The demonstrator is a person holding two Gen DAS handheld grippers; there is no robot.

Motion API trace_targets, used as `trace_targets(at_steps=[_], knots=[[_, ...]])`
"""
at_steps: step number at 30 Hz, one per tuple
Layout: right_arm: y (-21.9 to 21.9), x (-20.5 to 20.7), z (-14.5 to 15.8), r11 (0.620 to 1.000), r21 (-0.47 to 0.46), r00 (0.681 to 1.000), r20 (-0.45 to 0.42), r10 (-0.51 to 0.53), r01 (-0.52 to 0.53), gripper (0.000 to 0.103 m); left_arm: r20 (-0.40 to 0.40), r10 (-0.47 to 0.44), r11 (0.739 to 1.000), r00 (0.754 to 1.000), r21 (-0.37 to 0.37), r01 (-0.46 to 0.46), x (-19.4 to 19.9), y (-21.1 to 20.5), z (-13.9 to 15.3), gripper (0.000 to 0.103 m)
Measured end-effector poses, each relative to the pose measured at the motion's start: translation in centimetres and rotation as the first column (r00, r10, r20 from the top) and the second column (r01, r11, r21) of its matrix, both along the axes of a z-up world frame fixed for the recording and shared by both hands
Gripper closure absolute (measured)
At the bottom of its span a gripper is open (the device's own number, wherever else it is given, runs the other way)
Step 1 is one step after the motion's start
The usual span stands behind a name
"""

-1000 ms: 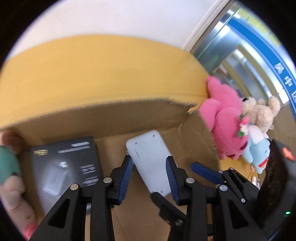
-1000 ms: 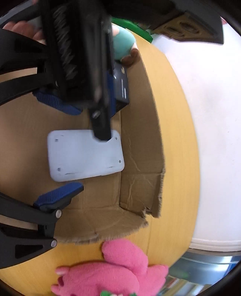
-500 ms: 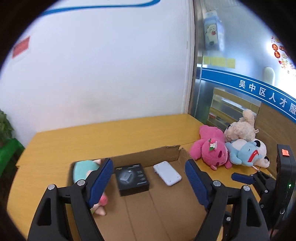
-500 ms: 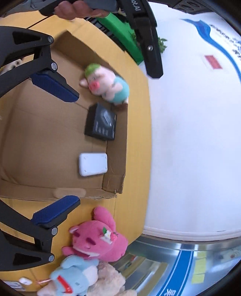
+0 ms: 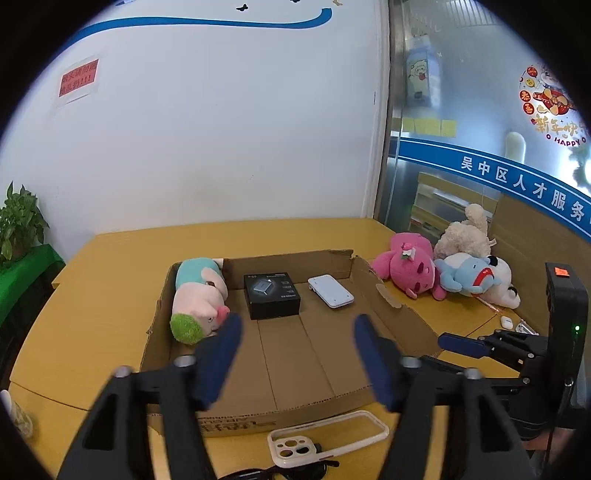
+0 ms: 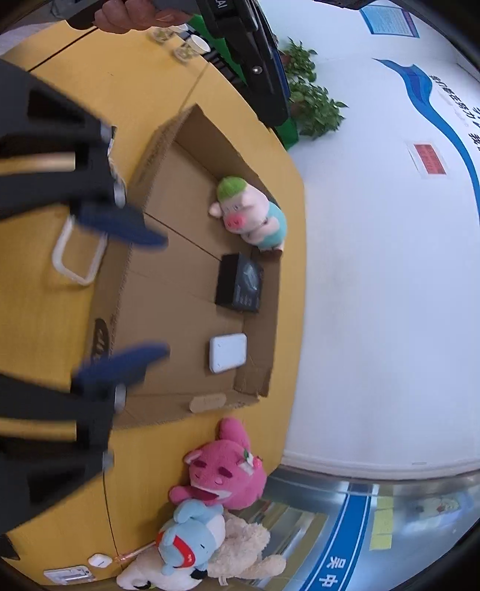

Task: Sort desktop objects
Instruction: 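Grasp the clear phone case with white bumper using the right tool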

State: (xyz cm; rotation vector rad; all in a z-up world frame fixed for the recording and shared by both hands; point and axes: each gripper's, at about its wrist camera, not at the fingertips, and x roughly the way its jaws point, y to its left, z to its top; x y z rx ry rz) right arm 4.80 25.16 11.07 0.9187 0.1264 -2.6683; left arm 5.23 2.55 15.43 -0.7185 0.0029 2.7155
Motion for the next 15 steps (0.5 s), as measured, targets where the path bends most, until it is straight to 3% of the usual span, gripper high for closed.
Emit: trace_targets(at_steps=[1, 3, 4, 5, 6, 7, 9, 15], knots=[[-0.2, 0.4, -0.2, 1.0, -0.006, 1.0, 0.007, 0.009, -0.009, 0.064, 0.034, -0.014, 1.0, 0.999, 0.009, 0.014, 0.1, -0.3, -0.4, 0.096], [-0.4, 1.2, -0.5, 1.0, -0.017, 1.0, 0.004, 0.016, -0.016, 0.054, 0.071, -0.018, 1.0, 0.997, 0.02, 0.017, 0.5, -0.7, -1.3, 0.096], [-0.5, 1.5, -0.6, 0.999, -0.025, 1.0, 0.002, 0.02, -0.02, 0.031, 0.07, 0.0, 1.0, 0.998, 0.011, -0.001, 0.9, -1.0, -1.7, 0.096], [-0.5, 1.9, -0.7, 0.999, -0.034, 1.0, -0.003, 0.023, -0.023, 0.016, 0.07, 0.017, 1.0, 0.997, 0.005, -0.017, 1.3, -1.2, -2.1, 0.094], [-0.5, 2.5, -0.8, 0.999, -0.036, 1.0, -0.02, 0.017, -0.017, 0.0, 0.075, 0.031, 0.999, 0.997, 0.007, -0.032, 1.6, -1.6, -2.5, 0.079], [-0.6, 3.0, -0.8, 0.999, -0.038, 0.999, -0.036, 0.01, -0.011, 0.0, 0.085, 0.037, 0.999, 0.996, 0.016, -0.039, 1.7, -1.9, -2.8, 0.048], [-0.7, 3.2, -1.6, 0.999, -0.042, 1.0, -0.016, 0.008, -0.009, 0.0, 0.09, 0.059, 0.996, 0.994, 0.06, -0.065, 2.3, -3.0, -3.3, 0.02], [-0.5, 3.6, -4.5, 0.997, -0.08, 0.997, 0.077, 0.012, -0.005, 0.0, 0.181, 0.059, 0.991, 0.982, 0.107, -0.079, 1.8, -4.7, -5.9, 0.02]])
